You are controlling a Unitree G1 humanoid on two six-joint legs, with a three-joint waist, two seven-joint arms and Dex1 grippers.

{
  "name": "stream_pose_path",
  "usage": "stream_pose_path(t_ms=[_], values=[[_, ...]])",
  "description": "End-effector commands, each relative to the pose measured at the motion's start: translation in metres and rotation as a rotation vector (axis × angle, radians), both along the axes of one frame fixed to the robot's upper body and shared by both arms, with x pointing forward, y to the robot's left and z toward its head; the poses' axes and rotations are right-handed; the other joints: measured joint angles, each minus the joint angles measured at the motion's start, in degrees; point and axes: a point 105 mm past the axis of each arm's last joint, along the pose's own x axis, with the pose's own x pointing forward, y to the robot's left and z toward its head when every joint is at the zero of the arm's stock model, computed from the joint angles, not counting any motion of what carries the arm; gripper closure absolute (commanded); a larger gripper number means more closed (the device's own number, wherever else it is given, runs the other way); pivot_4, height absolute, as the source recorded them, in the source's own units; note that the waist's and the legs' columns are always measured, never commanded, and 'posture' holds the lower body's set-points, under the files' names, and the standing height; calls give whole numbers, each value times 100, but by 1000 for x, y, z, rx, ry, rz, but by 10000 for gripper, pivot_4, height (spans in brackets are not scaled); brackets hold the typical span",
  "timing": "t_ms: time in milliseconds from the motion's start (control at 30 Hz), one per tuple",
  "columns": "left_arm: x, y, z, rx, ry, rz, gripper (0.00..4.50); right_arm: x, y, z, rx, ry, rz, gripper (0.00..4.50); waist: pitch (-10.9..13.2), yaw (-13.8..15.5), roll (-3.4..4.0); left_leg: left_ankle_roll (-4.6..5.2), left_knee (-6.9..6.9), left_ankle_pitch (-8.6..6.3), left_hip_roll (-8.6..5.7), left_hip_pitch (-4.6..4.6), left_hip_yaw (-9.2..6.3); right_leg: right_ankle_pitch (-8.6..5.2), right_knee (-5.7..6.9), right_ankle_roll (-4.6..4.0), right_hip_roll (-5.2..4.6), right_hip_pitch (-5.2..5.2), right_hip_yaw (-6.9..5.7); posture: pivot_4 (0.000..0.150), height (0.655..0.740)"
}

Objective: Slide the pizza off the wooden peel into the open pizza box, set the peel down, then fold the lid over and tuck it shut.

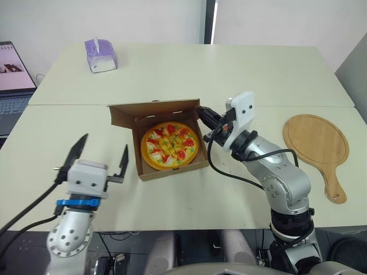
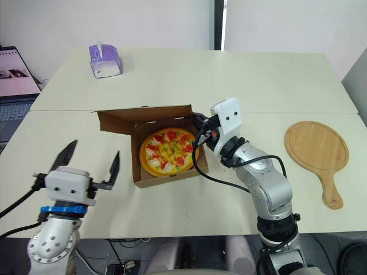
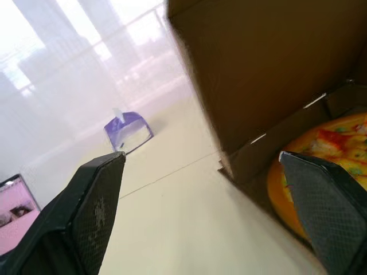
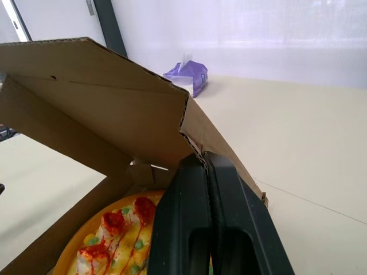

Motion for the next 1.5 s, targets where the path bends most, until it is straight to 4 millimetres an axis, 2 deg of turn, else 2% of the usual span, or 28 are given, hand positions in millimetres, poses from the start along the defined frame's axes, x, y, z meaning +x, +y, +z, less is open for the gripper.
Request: stream_pose_path(t_ms=[33,100,167,233,300,333,400,433,500,600,867,967,1167,1233,1367,1467,1500], values=[[-1,34,23,-10,-16,23,103,-7,6,0,10,-19,66,45000,-1,1,-2,0,0,0,1,0,-2,0,0,0,1,0,-2,1500,7400],[5,52,35,-37,-11,18,103,-8,6,0,10,-25,75,45000,-1,4,-2,0,0,0,3,2,-5,-1,1,-1,4,2,-4,1500,7400],[22,68,51,-71,7,-36,4099,-9,5,-2,3,-39,89,45000,-1,5,-2,0,1,1,3,11,-7,0,-1,-1,8,14,-5,1500,7400],[41,76,65,-134,43,-100,9223,-10,4,-4,-10,-52,102,45000,2,19,-4,0,-5,0,4,63,-20,-2,-17,-3,15,76,-15,1500,7400],[65,69,75,-241,120,-220,15734,-11,5,-7,-13,-57,115,45000,0,28,-8,2,-8,-1,7,87,-33,-3,-37,-3,25,110,-26,1500,7400],[77,57,86,-296,152,-310,18945,-11,6,-8,-16,-59,121,45000,-2,23,-11,2,-8,-1,3,96,-37,-3,-40,-2,40,123,-31,1500,7400],[87,39,100,-343,193,-428,25724,-12,7,-10,-16,-62,128,45000,-3,5,-13,2,-8,-1,3,109,-36,-2,-52,0,44,139,-29,1500,7400],[90,24,100,-374,262,-517,28860,-12,7,-11,-16,-64,131,45000,-3,0,-13,1,-8,-1,4,112,-36,-1,-55,1,42,144,-26,1500,7400],[91,6,93,-397,392,-617,35591,-12,8,-12,-17,-67,135,45000,-3,-58,-13,-15,-13,6,4,118,-32,0,-66,2,32,147,-14,1500,7400],[87,1,82,-396,518,-661,44780,-13,9,-13,-16,-68,145,45000,-3,-145,-13,-21,-61,8,4,148,-6,0,-77,2,29,146,13,1500,7400],[83,-1,65,-406,664,-673,44780,-19,10,-14,-38,-58,227,45000,-2,-102,-13,-34,-91,15,13,152,-8,-12,-74,-18,28,134,9,1500,7400],[83,-2,60,-392,681,-679,45000,-24,10,-16,-59,-51,286,38753,-2,-80,-14,-34,-89,15,12,153,-8,-11,-75,-17,28,137,9,1500,7400],[87,2,55,-377,689,-663,45000,-37,-1,-24,-158,-8,433,17270,-1,-22,-15,-33,-89,15,13,152,-8,-11,-77,-18,28,137,8,1500,7400],[87,1,52,-368,700,-665,45000,-45,-15,-26,-215,15,506,10011,0,4,-15,-32,-89,14,13,151,-9,-11,-78,-18,28,138,6,1500,7400],[88,1,45,-352,711,-665,45000,-45,-47,-21,-290,52,567,10011,5,26,-19,-23,-88,9,10,149,-12,-11,-89,-17,24,144,1,1500,7400],[88,1,42,-346,714,-665,45000,-26,-62,-3,-220,77,534,10011,6,24,-21,-9,-88,2,11,152,-12,-11,-89,-16,23,148,0,1500,7400],[88,1,42,-346,714,-665,45000,-17,-65,4,-187,69,515,11689,6,8,-21,-9,-87,2,12,154,-12,-11,-87,-16,23,149,1,1500,7400]])
